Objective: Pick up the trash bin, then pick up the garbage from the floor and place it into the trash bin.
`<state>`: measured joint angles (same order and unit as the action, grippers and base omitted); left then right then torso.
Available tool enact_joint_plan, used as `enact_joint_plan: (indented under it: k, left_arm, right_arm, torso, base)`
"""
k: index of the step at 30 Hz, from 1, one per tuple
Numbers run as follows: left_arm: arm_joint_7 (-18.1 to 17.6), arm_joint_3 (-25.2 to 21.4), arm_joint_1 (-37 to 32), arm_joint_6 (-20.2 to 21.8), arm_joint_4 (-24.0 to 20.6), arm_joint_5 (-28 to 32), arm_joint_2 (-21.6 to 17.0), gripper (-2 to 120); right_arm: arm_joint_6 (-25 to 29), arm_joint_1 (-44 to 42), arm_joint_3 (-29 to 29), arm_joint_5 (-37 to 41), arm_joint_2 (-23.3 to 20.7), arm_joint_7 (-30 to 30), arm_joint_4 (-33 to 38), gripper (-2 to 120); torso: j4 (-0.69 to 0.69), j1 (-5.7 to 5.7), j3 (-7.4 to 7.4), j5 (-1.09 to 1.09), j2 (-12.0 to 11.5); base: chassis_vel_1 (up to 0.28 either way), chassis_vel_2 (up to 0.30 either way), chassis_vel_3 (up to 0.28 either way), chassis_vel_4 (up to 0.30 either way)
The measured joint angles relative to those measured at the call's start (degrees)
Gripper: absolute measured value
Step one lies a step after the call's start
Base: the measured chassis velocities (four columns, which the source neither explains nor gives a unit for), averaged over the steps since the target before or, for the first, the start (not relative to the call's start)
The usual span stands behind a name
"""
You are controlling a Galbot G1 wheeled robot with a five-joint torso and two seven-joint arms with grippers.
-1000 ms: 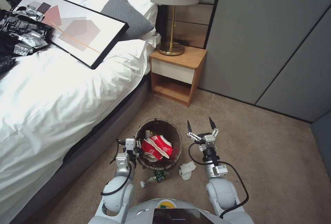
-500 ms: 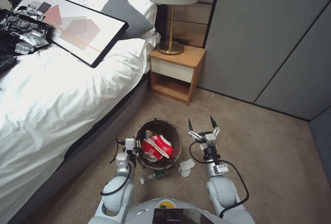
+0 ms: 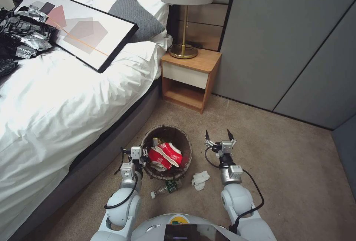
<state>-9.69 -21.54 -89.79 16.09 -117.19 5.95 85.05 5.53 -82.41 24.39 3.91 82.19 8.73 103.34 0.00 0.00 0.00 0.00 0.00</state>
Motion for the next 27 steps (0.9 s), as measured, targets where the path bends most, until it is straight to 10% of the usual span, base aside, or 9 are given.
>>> enact_joint_plan:
  k: [4, 27]
  left_arm:
    - [-0.06, -0.42, 0.13, 0.08, -0.11, 0.30, -0.16, 5]
    - [-0.13, -0.16, 0.36, 0.21, 0.16, 0.50, -0.13, 5]
  right_arm:
    - [-13.03, 2.19, -0.86, 3.43, -1.37, 0.64, -2.61, 100]
    - [-30.03, 5.53, -4.78, 12.50, -4.16, -1.86, -13.56, 100]
  torso:
    - [0.00, 0.00, 0.00, 0.00, 0.00]
    - [0.00, 0.00, 0.00, 0.00, 0.00]
  base:
    - [0.000, 0.000, 0.000, 0.000]
    - [0.000, 0.000, 0.000, 0.000]
